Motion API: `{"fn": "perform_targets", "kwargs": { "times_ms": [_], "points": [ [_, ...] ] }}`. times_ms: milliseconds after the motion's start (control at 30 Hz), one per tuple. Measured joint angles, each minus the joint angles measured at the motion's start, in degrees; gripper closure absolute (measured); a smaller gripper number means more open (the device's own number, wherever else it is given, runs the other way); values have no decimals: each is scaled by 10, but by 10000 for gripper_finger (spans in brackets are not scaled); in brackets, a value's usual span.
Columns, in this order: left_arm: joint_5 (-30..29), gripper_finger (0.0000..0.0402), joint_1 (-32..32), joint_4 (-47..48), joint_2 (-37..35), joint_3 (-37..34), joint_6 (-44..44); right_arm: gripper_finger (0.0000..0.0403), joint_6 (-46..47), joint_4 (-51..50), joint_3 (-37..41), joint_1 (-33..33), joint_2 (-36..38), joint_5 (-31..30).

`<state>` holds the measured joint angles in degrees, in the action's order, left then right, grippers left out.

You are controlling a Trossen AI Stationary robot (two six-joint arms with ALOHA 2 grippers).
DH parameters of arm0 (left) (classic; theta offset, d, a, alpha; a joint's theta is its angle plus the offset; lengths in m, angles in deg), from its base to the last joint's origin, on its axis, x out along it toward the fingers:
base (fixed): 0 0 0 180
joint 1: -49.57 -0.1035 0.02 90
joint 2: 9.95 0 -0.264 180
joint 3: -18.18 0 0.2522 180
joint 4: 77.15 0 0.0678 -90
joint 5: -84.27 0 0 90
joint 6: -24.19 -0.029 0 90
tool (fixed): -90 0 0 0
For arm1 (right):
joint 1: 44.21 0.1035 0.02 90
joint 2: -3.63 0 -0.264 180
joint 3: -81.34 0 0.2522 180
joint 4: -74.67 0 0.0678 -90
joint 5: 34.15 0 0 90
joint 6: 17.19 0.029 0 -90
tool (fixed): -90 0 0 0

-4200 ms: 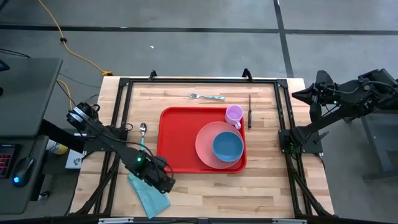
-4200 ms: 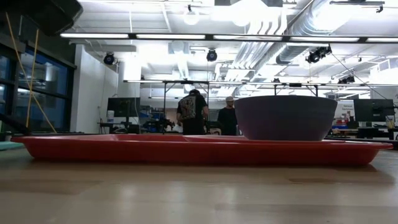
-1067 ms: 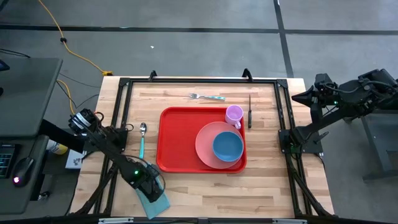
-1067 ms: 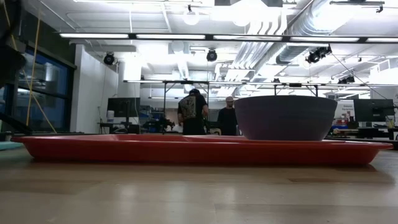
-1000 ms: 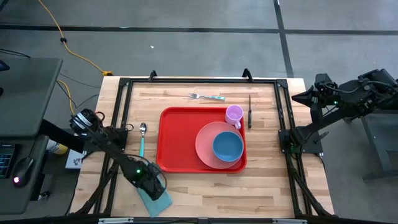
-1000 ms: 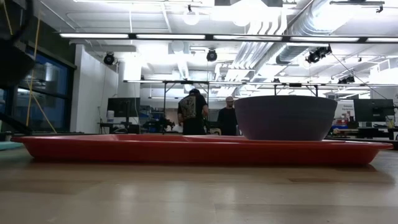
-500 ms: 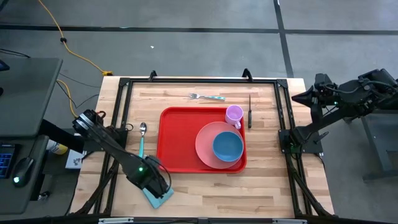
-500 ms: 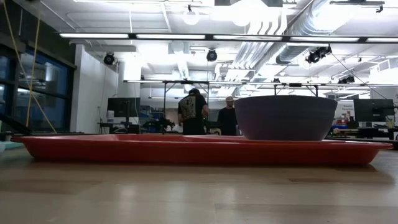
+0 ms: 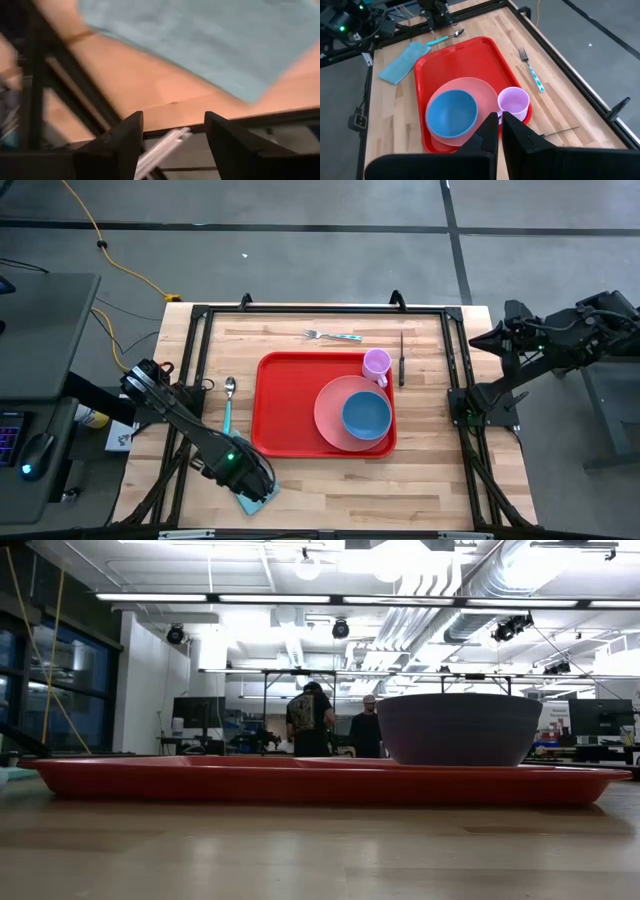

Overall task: Set up tray
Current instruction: Put the blue napkin on the red tray to the left of the pink plate

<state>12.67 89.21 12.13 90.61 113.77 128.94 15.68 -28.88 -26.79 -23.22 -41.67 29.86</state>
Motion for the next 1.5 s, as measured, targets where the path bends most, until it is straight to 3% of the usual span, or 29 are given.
{"fn": "perform_targets", "kwargs": {
  "times_ms": [167,367,500,633,733,867,1200,1500],
  "points": [
    [-66,161,0,-87,0,0,-8,402,-12,0,0,0,0,13],
    [-206,155,9,-148,-1,23,-22,402,-29,0,0,0,0,22],
    [-309,152,17,-76,-4,81,-31,402,-33,0,0,0,0,22],
    [-343,152,21,23,-15,122,-33,402,-34,0,0,0,0,17],
    [-401,152,21,54,-42,117,-40,402,-33,0,0,0,0,10],
    [-478,152,20,52,-95,64,-50,402,-29,11,0,0,0,10],
    [-505,152,33,-44,-281,-168,-42,402,-23,44,0,0,0,26],
    [-525,152,43,-62,-396,-284,-39,402,10,44,0,0,0,35]
  ]
}}
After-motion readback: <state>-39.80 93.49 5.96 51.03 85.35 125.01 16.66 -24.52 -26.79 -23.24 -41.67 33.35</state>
